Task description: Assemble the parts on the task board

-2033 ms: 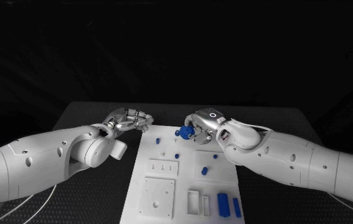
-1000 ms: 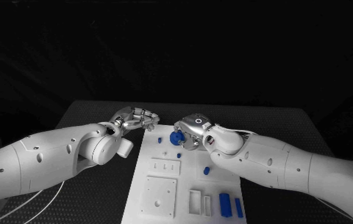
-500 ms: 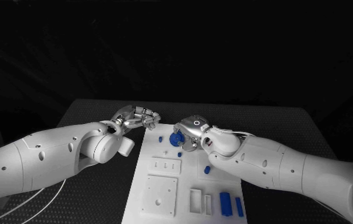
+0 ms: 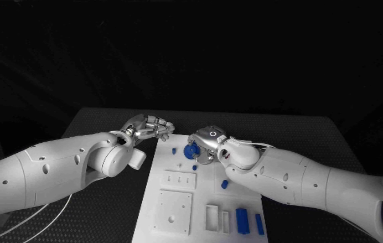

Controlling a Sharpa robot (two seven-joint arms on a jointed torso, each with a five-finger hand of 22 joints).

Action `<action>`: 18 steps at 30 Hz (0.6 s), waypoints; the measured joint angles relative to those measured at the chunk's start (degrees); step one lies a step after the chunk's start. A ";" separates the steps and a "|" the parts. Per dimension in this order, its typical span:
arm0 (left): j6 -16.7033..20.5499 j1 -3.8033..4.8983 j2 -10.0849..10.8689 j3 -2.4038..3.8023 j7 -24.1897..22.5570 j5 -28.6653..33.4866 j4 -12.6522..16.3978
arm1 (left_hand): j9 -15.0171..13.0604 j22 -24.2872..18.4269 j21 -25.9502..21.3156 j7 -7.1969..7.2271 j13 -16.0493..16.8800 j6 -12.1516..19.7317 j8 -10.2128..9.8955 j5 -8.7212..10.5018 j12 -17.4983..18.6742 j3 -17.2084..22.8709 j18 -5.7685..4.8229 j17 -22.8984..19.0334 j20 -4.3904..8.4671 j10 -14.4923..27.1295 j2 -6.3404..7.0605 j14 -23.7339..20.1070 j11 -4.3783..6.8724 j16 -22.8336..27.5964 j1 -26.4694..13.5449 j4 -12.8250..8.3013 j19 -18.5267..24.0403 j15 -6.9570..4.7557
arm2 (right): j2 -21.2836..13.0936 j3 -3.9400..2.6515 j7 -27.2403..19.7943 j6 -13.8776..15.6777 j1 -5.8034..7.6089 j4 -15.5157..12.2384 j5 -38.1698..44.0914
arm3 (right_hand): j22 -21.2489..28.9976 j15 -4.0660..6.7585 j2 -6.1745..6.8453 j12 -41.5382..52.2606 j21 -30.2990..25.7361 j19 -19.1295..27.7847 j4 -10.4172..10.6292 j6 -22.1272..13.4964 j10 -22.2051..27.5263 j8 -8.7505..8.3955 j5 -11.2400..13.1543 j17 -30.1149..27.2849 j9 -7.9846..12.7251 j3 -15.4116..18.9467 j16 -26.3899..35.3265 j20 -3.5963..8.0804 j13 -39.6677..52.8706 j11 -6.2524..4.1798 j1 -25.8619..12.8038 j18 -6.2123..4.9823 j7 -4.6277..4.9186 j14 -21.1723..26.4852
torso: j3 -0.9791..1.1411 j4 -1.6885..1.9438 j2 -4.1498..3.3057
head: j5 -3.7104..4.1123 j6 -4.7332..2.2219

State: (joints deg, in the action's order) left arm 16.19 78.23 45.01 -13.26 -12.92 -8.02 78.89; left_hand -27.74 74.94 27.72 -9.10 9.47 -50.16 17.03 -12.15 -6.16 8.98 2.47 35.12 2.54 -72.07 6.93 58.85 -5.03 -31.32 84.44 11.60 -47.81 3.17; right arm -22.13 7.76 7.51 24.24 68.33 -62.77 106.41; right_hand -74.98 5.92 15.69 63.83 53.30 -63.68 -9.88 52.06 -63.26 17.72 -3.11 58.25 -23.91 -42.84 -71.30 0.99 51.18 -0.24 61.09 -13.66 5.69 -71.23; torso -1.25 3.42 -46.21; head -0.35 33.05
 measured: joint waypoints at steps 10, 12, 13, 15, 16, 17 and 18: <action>-0.09 0.01 0.08 0.01 0.05 0.00 0.00 | 0.00 -0.01 0.00 0.00 0.05 0.00 0.00 0.00 0.24 -0.14 0.00 -0.01 0.00 0.00 0.00 0.00 0.00 0.00 0.00 0.14 0.00 0.00 | -0.36 0.08 -0.15 -1.47 -0.11 -0.03 -2.02 | -0.02 -1.44 -1.02 0.00 -0.72 0.88 -2.13 -1.57 1.15 -2.32 -18.78 -0.05 1.36 -4.98 0.45 -0.66 0.18 1.12 3.43 -0.03 1.57 0.71 | 0.05 -0.08 0.01 | 0.16 -0.02; -0.10 0.01 0.08 0.01 0.06 0.00 -0.01 | 0.01 -0.01 0.00 0.00 0.05 0.00 0.00 0.00 0.24 -0.14 -0.01 -0.01 0.00 0.00 0.00 0.00 0.00 0.00 0.00 0.14 0.00 0.00 | -0.71 0.06 -0.11 -1.77 -0.09 -0.04 -2.45 | -0.02 -1.45 -1.30 0.00 -0.72 1.07 -2.77 -1.58 1.16 -2.32 -23.41 0.07 1.12 -7.12 0.45 -0.86 0.34 1.12 3.40 -0.04 1.58 0.71 | 0.07 -0.08 0.01 | 0.16 -0.01; -0.11 0.01 0.09 0.01 0.06 0.00 -0.01 | 0.01 -0.01 0.00 0.00 0.05 0.00 0.00 0.00 0.23 -0.14 -0.01 -0.01 0.00 0.00 0.00 0.00 0.00 0.00 0.00 0.14 0.00 0.00 | -0.95 0.03 -0.11 -1.90 -0.06 -0.17 -2.73 | -0.02 -1.45 -1.63 0.00 -0.72 1.07 -3.03 -1.58 1.17 -2.32 -24.46 0.16 1.08 -7.68 0.45 -0.86 0.43 1.12 3.06 -0.04 1.58 0.71 | 0.07 -0.08 0.01 | 0.16 0.01; -0.12 0.01 0.16 0.01 0.06 0.00 -0.01 | 0.01 -0.01 0.00 0.00 0.05 0.00 0.00 0.00 0.23 -0.14 0.00 -0.01 0.00 0.00 0.00 0.00 0.00 0.00 0.00 0.14 0.00 0.00 | -1.23 0.02 -0.12 -2.06 -0.02 -0.47 -3.10 | -0.02 -1.45 -2.27 0.37 -0.46 1.07 -3.67 -1.58 1.19 -2.32 -25.51 0.30 1.10 -8.41 0.45 -0.87 0.53 1.10 2.43 -0.04 1.58 0.72 | 0.08 -0.09 0.01 | 0.16 0.02; -0.13 0.01 0.20 0.01 0.06 -0.01 -0.01 | 0.01 -0.01 0.00 0.00 0.05 0.00 0.00 0.00 0.23 -0.14 -0.01 -0.01 0.00 0.00 0.00 0.00 0.00 0.00 0.00 0.14 0.00 0.00 | -1.49 0.02 -0.14 -2.13 -0.01 -0.74 -3.31 | -0.02 -1.45 -2.38 0.45 -0.38 1.07 -3.84 -1.58 1.22 -2.32 -25.51 0.30 1.11 -8.59 0.45 -0.87 0.53 1.07 2.31 -0.04 1.58 0.72 | 0.08 -0.09 0.01 | 0.16 0.02; -0.13 0.01 0.23 0.01 0.06 -0.01 -0.01 | 0.01 -0.01 0.00 0.00 0.05 0.00 0.00 0.00 0.23 -0.14 -0.01 -0.01 0.00 0.00 0.00 0.00 0.00 0.00 0.00 0.14 0.00 0.00 | -1.73 0.02 -0.17 -2.18 0.01 -0.99 -3.45 | -0.02 -1.45 -2.48 0.45 -0.38 1.07 -4.04 -1.58 1.23 -2.32 -25.83 0.30 1.10 -8.79 0.40 -0.87 0.58 1.07 2.16 -0.04 1.58 0.72 | 0.08 -0.10 0.01 | 0.16 0.02; -0.13 0.01 0.26 0.00 0.06 -0.01 -0.01 | 0.01 -0.01 0.00 0.00 0.04 0.00 0.00 0.00 0.23 -0.14 -0.01 -0.01 0.00 0.00 0.00 0.00 0.00 0.00 0.00 0.14 0.00 0.00 | -1.99 0.02 -0.19 -2.21 0.02 -1.25 -3.58 | -0.02 -1.45 -2.26 0.45 -0.38 1.07 -4.16 -1.58 1.23 -2.25 -26.19 0.33 1.10 -8.91 0.28 -0.87 0.60 1.07 1.89 -0.04 1.58 0.72 | 0.08 -0.11 0.01 | 0.16 0.02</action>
State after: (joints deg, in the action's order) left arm 16.07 78.24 45.27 -13.26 -12.86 -8.03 78.88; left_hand -27.73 74.93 27.72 -9.10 9.51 -50.16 17.04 -12.15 -5.93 8.84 2.47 35.11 2.54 -72.07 6.93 58.85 -5.03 -31.32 84.44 11.74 -47.81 3.18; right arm -24.13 7.78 7.31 22.03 68.35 -64.02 102.83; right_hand -75.00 4.47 13.43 64.28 52.92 -62.60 -14.04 50.48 -62.03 15.47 -29.30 58.58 -22.81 -51.75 -71.01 0.13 51.78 0.84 62.99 -13.70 7.27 -70.51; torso -1.16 3.31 -46.20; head -0.19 33.07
